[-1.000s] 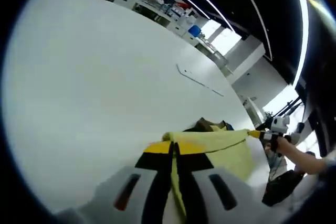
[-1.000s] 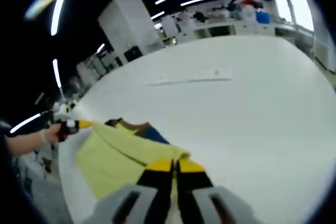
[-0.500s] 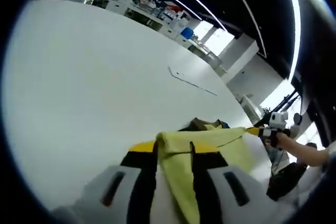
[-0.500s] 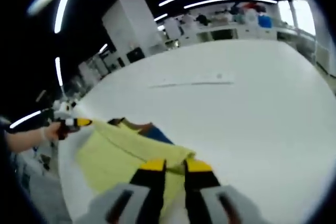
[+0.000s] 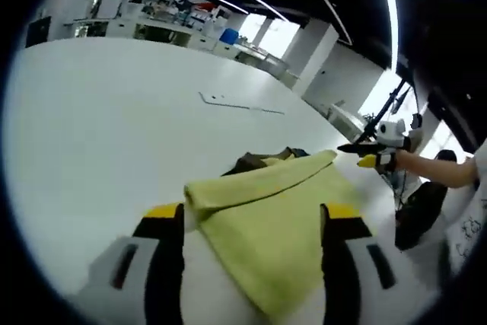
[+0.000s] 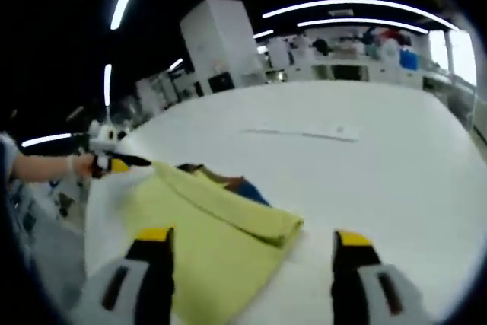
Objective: Fold the garment on the visible template until the final outline fits inside the template.
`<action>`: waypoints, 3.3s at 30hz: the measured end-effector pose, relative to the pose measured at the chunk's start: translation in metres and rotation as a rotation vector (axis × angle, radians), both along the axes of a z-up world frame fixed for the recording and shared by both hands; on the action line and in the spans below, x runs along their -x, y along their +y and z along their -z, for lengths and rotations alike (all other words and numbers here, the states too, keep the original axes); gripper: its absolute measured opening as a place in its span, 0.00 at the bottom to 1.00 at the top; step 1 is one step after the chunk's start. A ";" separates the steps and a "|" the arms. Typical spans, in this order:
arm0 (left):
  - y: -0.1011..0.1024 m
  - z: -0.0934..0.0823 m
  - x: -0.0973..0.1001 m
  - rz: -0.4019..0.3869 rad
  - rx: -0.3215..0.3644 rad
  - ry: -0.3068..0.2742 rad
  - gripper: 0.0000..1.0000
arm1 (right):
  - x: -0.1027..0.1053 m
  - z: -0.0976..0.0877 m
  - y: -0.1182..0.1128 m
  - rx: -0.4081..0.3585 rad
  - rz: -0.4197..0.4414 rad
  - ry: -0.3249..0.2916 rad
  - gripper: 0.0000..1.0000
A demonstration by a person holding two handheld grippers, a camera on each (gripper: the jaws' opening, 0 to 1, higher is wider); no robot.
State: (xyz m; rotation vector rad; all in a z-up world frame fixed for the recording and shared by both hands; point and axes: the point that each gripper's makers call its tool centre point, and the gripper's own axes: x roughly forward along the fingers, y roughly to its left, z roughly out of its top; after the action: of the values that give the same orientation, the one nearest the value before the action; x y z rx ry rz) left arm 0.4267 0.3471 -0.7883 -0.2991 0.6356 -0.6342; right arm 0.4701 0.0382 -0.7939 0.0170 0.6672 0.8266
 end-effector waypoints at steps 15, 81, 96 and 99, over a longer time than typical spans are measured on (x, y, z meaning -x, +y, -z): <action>-0.038 -0.011 0.029 0.156 0.044 0.008 0.99 | 0.038 0.009 0.030 -0.019 -0.131 0.037 0.99; -0.033 0.005 -0.026 0.057 0.021 0.003 0.98 | -0.021 0.011 0.048 -0.096 -0.060 0.030 0.90; -0.020 0.009 0.025 0.108 -0.039 0.013 0.94 | 0.028 0.014 0.003 -0.085 -0.012 0.065 0.88; -0.021 0.008 0.036 0.116 -0.057 0.012 0.93 | 0.035 0.014 -0.004 -0.083 -0.007 0.069 0.88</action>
State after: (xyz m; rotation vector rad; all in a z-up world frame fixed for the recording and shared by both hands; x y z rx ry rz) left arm 0.3909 0.3262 -0.7967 -0.2141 0.6848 -0.7248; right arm 0.4351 0.0346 -0.8082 0.1189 0.6979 0.8627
